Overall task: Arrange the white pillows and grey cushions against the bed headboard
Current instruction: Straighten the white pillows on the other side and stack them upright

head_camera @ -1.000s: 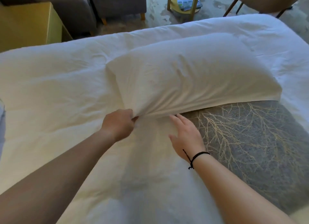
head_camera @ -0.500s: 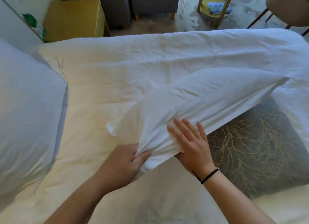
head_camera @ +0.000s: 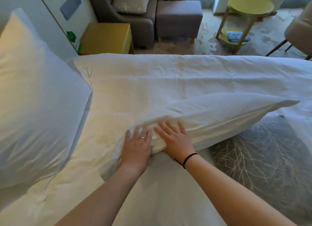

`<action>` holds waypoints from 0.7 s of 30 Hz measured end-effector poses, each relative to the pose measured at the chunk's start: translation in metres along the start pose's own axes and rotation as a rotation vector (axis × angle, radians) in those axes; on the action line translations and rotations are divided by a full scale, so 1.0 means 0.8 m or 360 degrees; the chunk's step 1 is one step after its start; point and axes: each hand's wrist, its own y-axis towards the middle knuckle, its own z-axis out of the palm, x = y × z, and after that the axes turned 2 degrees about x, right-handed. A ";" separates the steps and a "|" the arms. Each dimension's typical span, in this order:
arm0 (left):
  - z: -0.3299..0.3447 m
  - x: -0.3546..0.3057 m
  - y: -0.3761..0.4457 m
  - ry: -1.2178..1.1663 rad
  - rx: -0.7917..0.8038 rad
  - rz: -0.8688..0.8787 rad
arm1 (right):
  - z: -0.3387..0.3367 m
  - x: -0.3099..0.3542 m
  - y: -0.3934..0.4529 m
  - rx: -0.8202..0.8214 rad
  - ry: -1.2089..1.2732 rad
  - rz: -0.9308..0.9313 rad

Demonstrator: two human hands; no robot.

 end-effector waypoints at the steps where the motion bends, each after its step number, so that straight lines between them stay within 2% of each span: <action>1: 0.001 0.001 0.005 0.0036 0.0010 -0.0035 | -0.002 -0.011 -0.004 0.0028 -0.0018 -0.0004; 5: 0.008 0.007 -0.001 0.0020 -0.0007 -0.0044 | -0.014 -0.084 -0.032 0.0079 -0.0132 0.0045; 10: 0.008 0.002 -0.002 -0.0002 0.0037 -0.0130 | -0.023 -0.185 -0.069 0.0116 -0.0287 0.0282; 13: 0.005 -0.005 -0.004 0.0045 0.0050 -0.0174 | -0.013 -0.194 -0.070 0.0095 -0.0344 0.0324; 17: -0.001 -0.007 -0.008 0.0076 0.0016 -0.0203 | -0.004 -0.180 -0.049 -0.0072 -0.0258 0.0293; 21: -0.005 -0.005 -0.006 0.0078 0.0099 -0.0274 | -0.013 -0.170 -0.044 0.0027 -0.0311 0.0292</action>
